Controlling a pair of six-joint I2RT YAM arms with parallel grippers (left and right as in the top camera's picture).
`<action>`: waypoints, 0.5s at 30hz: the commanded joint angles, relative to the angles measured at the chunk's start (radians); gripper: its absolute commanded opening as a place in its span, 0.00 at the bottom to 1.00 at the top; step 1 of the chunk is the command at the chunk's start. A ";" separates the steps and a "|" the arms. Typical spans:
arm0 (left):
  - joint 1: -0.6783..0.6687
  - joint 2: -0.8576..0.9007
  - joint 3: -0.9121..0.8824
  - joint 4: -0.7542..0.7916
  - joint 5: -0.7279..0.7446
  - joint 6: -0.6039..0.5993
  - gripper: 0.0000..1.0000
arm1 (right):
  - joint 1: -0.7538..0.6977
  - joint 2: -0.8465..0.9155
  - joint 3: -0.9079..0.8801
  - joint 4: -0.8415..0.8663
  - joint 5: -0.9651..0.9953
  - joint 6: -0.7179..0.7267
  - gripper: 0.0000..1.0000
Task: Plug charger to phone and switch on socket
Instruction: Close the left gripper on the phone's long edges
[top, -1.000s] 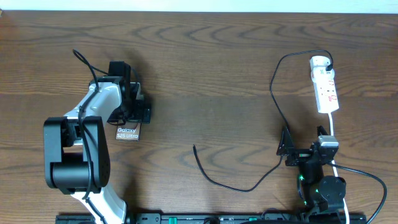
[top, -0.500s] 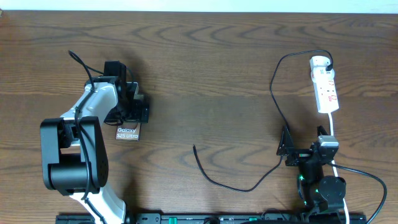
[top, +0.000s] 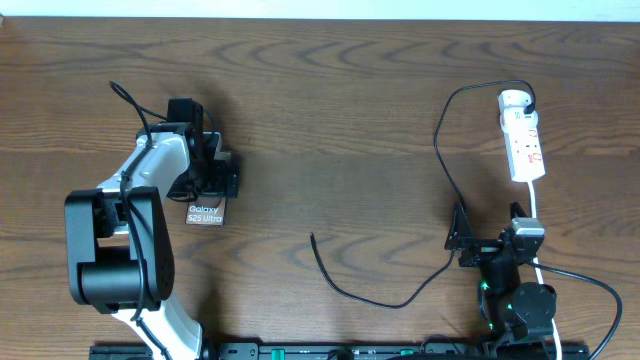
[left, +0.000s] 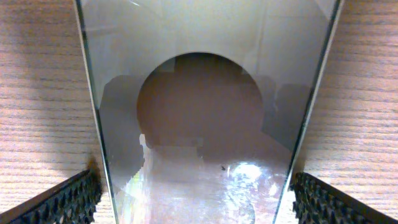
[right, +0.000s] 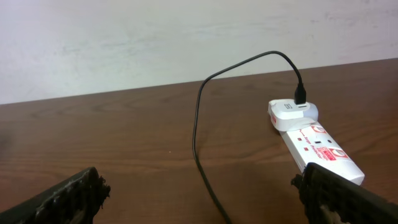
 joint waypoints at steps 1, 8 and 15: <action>0.018 0.024 -0.026 -0.007 -0.029 -0.021 0.98 | -0.006 -0.006 -0.001 -0.004 0.001 -0.015 0.99; 0.018 0.024 -0.026 -0.007 -0.018 -0.021 0.98 | -0.006 -0.006 -0.001 -0.004 0.001 -0.015 0.99; 0.018 0.024 -0.026 -0.006 -0.018 -0.021 0.98 | -0.006 -0.006 -0.001 -0.004 0.001 -0.015 0.99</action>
